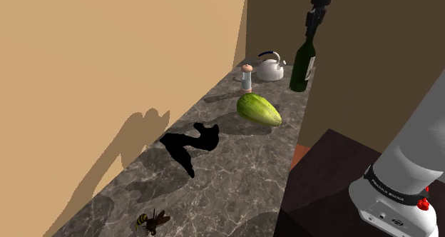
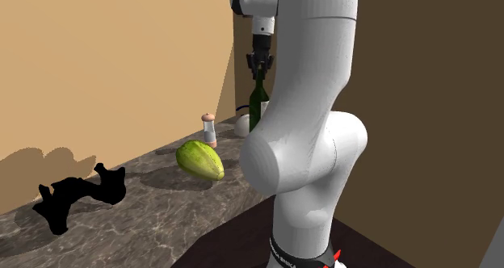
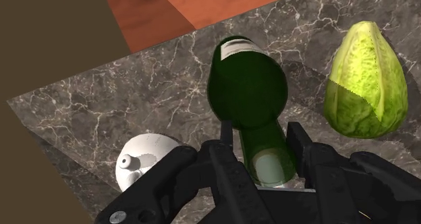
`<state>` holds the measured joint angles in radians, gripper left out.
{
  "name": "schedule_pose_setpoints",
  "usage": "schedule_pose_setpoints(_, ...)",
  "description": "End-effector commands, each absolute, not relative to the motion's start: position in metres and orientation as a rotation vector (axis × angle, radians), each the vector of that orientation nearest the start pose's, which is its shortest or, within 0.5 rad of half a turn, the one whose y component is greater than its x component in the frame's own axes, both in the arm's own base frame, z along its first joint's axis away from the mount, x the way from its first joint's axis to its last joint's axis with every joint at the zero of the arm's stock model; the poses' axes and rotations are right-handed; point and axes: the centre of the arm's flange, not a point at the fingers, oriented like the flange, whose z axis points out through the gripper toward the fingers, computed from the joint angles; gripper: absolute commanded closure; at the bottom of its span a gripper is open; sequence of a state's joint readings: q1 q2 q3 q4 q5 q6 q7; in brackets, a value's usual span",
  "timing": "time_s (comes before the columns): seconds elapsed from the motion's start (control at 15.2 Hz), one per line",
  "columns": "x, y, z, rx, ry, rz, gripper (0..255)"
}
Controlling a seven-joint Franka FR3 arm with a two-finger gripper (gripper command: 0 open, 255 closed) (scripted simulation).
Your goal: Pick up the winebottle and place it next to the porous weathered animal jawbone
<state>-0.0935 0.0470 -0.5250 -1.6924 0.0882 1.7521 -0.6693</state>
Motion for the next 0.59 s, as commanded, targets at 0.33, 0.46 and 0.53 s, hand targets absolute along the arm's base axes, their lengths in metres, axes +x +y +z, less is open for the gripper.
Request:
schedule_pose_setpoints(0.33, 0.478, -0.324, 0.597, -3.101, -0.056, -0.083, 255)
schedule_pose_setpoints(0.46, 0.478, -0.324, 0.607, -3.101, -0.056, -0.083, 255)
schedule_pose_setpoints(0.53, 0.478, -0.324, 0.613, -3.101, -0.056, -0.083, 255)
